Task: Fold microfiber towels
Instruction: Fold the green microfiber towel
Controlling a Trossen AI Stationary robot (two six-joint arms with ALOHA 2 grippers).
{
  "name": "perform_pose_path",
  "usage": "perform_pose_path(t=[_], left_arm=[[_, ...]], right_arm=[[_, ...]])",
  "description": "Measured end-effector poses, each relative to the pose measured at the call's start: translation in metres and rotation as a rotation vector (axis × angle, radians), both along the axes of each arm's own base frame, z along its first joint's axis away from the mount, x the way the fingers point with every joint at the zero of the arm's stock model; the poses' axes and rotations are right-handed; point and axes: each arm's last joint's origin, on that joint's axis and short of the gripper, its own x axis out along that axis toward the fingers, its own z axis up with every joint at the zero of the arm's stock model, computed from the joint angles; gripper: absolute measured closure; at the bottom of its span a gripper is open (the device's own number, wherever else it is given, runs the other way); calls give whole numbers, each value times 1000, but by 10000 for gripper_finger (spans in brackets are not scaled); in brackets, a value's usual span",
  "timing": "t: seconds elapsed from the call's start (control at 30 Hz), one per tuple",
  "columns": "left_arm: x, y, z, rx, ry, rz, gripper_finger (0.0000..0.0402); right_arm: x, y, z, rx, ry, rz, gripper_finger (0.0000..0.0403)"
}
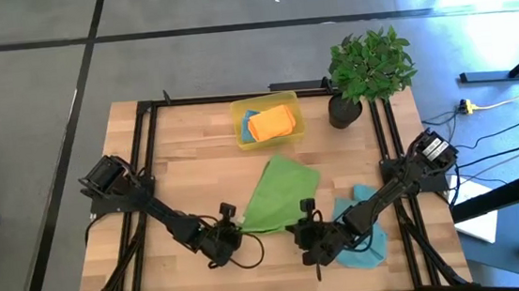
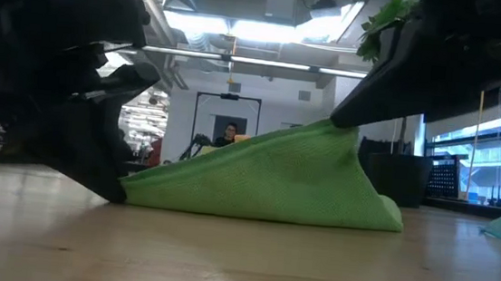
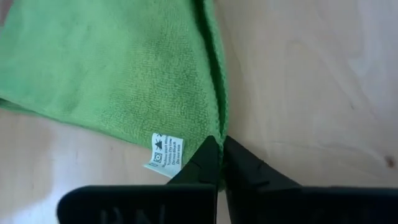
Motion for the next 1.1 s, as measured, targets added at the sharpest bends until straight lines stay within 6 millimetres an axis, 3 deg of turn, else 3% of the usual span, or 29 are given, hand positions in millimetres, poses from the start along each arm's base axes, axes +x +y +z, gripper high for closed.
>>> perform_pose_path(t=[0.13, 0.5, 0.67, 1.1], left_arm=[[5, -10, 11, -62, 36, -32, 401], [26, -52, 74, -279, 31, -48, 401], [30, -66, 95, -275, -39, -96, 401], [42, -27, 87, -134, 60, 0, 401]], right_arm=[[-4, 8, 1, 30, -8, 28, 403], [-19, 38, 2, 194, 46, 237, 403], [-23, 39, 6, 135, 6, 196, 403], [-29, 7, 18, -52, -58, -135, 403]])
